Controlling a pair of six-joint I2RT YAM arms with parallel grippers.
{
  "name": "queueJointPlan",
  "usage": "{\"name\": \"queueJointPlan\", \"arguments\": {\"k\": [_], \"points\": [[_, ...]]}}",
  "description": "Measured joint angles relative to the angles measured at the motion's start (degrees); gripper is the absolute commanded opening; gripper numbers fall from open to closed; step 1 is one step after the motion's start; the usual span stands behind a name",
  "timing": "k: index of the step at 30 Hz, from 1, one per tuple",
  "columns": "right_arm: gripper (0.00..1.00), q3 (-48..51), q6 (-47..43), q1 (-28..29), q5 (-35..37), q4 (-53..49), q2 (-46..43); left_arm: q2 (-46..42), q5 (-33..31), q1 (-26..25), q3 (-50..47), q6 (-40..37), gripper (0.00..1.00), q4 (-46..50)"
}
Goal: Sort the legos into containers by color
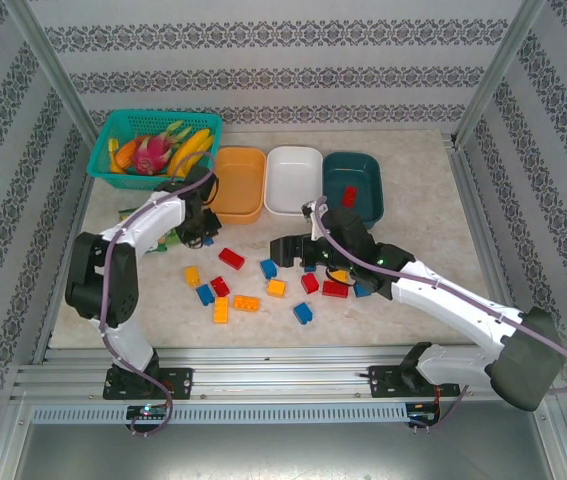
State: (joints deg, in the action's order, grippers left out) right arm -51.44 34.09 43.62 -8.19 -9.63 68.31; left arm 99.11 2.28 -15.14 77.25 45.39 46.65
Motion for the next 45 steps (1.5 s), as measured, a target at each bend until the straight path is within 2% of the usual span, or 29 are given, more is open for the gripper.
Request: {"name": "queueJointPlan", "arguments": {"k": [4, 7, 17, 23, 26, 30, 38, 45], "points": [[0.95, -2.05, 0.04, -0.79, 4.5, 0.15, -0.79, -0.28, -1.07, -0.57, 9.51, -1.7, 0.22, 1.16], [0.95, -3.78, 0.17, -2.78, 6.36, 0.59, -0.02, 3.56, -1.75, -0.87, 17.86, -3.48, 0.23, 1.9], [0.94, -10.73, 3.19, -8.98, 7.48, 1.75, 7.34, 30.16, -3.67, -0.98, 42.21, -9.16, 0.25, 4.11], [0.94, -11.08, 4.63, -10.14, 7.23, 0.57, 8.13, 39.65, -3.61, -0.98, 49.75, -9.73, 0.3, 6.36], [0.94, -11.08, 4.83, -10.14, 6.99, -0.31, 8.09, 41.07, -3.61, -0.98, 50.49, -10.21, 0.4, 7.13], [0.94, -11.04, 4.79, -10.51, 6.67, -2.14, 7.37, 41.11, -3.65, -0.98, 51.08, -10.69, 0.65, 8.31], [0.93, -10.91, 4.33, -10.51, 7.41, -7.04, 2.71, 39.17, -3.45, -1.05, 51.69, -10.73, 0.67, 9.18], [0.92, -10.93, 3.41, -10.45, 10.27, -13.77, -2.34, 25.44, -3.19, -1.4, 51.67, -11.15, 0.73, 9.51]]}}
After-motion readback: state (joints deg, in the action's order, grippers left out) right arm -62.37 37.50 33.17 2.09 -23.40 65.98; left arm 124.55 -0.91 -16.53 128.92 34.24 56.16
